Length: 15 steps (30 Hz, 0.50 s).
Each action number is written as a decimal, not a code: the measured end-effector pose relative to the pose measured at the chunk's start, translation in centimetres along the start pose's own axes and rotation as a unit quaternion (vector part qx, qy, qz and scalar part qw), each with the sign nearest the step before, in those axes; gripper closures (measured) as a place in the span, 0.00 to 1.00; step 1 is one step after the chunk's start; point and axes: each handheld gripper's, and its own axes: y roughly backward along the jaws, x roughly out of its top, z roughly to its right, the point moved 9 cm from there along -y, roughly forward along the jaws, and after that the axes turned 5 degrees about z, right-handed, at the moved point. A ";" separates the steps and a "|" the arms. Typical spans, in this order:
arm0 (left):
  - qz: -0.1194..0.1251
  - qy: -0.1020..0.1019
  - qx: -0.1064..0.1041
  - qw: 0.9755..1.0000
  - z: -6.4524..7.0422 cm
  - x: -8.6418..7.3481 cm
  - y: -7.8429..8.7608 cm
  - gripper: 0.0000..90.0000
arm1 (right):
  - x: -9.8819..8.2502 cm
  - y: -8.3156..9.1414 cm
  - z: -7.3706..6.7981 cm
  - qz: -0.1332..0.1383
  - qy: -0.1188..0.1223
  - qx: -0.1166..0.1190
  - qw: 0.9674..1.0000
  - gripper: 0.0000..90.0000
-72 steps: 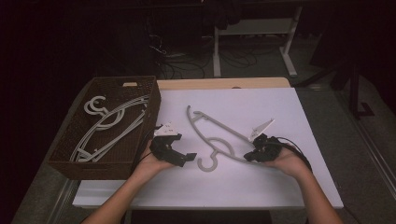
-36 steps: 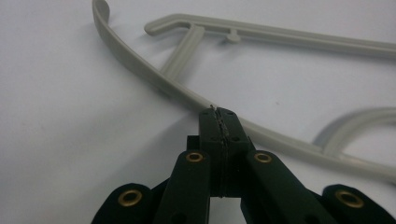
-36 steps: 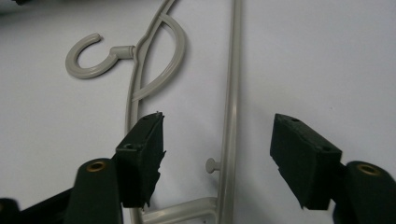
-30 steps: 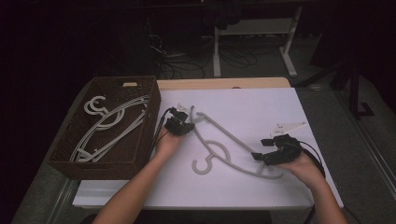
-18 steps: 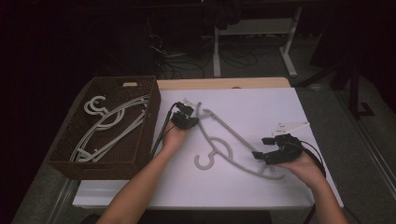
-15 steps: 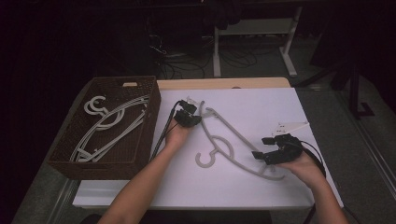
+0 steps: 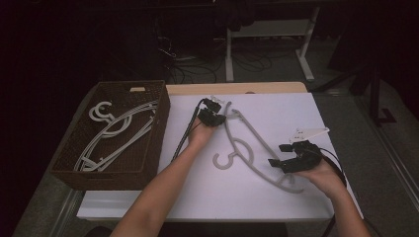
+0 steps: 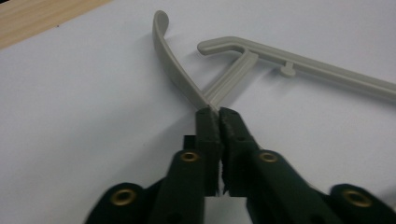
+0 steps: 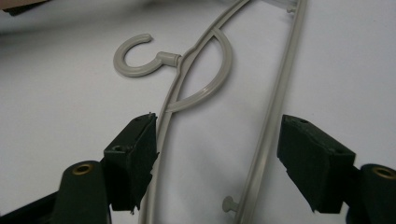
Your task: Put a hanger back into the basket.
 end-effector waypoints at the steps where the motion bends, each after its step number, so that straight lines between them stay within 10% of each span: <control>1: 0.009 0.003 -0.002 1.000 -0.1 0.1 0.6 0.89 | 0.0 0.1 0.1 0.001 -0.003 -0.002 1.000 0.32; 15: 0.037 0.009 -0.091 0.995 2.6 -2.7 10.4 0.39 | -2.5 2.1 3.2 -0.043 -0.025 -0.054 0.997 0.81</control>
